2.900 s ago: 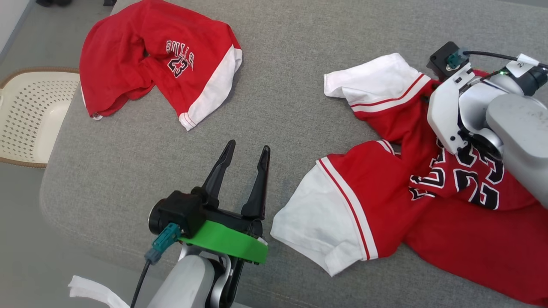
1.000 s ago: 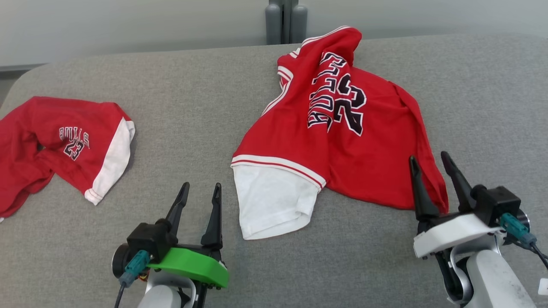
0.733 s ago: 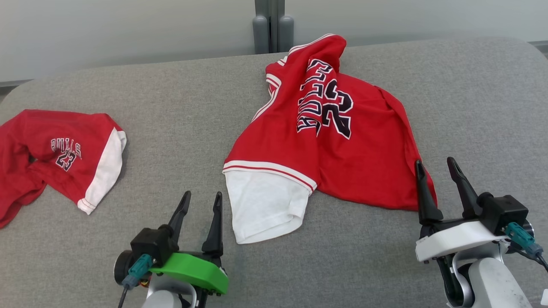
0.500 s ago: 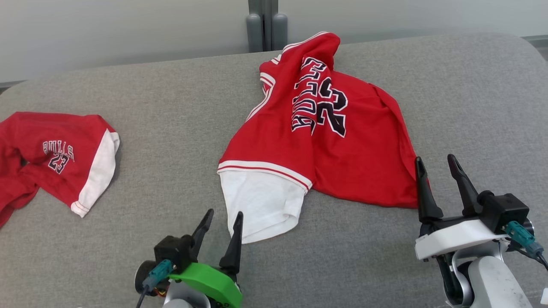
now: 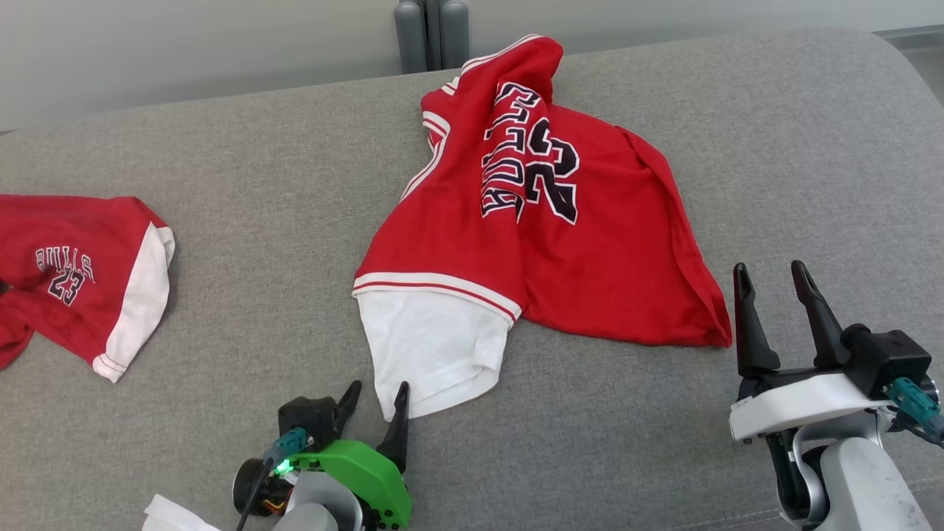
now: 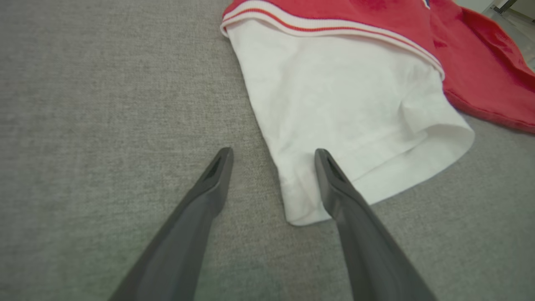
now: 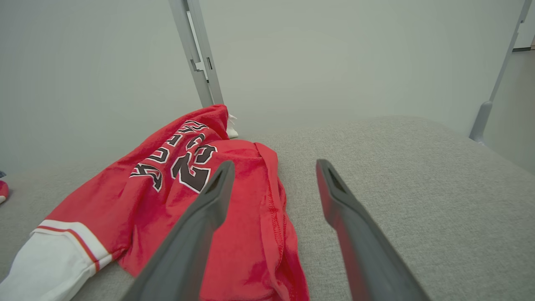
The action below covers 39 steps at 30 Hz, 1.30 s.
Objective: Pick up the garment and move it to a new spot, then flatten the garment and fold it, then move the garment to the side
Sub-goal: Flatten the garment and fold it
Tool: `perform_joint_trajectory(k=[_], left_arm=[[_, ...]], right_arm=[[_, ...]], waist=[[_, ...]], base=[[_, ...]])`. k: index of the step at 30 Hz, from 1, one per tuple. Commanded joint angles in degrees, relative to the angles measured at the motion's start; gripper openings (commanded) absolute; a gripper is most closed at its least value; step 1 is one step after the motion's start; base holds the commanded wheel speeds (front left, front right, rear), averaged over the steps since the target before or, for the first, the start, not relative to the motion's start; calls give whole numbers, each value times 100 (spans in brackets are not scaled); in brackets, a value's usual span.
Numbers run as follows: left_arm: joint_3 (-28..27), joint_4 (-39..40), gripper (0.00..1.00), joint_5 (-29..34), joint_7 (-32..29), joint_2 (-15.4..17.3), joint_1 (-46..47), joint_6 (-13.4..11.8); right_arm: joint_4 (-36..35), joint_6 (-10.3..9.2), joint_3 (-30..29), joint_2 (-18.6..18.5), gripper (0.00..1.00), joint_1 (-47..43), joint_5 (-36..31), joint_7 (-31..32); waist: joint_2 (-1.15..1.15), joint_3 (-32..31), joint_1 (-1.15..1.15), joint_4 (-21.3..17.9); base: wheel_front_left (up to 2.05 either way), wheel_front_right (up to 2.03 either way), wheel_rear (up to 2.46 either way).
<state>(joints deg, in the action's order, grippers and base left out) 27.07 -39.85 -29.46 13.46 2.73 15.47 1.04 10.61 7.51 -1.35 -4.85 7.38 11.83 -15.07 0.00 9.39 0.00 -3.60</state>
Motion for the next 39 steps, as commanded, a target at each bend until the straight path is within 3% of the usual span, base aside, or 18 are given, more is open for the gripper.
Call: perform_joint_trajectory(k=[1, 2, 3, 4, 11, 16, 22, 39], left_arm=[[102, -139, 100, -108, -113, 28, 33, 65], [179, -190, 50, -138, -129, 22, 68, 100], [218, -221, 18, -160, -127, 21, 85, 106], [269, -252, 0, -182, -109, 19, 114, 125], [253, -49, 0, -314, 131, 28, 302, 143], [-313, 711, 0, -69, 174, 30, 220, -72], [-768, 1462, 0, 153, 170, 29, -161, -77], [-920, 1691, 0, 336, 172, 29, -416, -60]], right_arm=[[7, -4, -25, -15, 100, 60, -59, -17], [40, -4, -33, -15, 100, 64, -61, -18], [71, -5, -32, -12, 100, 68, -73, -17], [116, -4, -29, -9, 100, 74, -97, -18], [522, -5, -77, 28, 100, 58, -262, -18], [1042, -5, 8, 55, 100, 14, -212, -18], [1772, -4, 116, -6, 100, 160, -114, -12], [2658, -5, 227, -154, 100, 562, 103, -13]], waist=[[0, 1, 0, 5], [0, -2, 0, 14], [0, -3, 0, 22], [0, -2, 0, 34], [0, -35, 0, 171], [0, -61, 0, 273], [0, -64, 0, 350], [0, -109, 0, 451]], base=[[0, 0, 0], [0, 0, 0], [0, 0, 0], [0, 0, 0], [0, 0, 0], [0, 0, 0], [0, 0, 0], [0, 0, 0]])
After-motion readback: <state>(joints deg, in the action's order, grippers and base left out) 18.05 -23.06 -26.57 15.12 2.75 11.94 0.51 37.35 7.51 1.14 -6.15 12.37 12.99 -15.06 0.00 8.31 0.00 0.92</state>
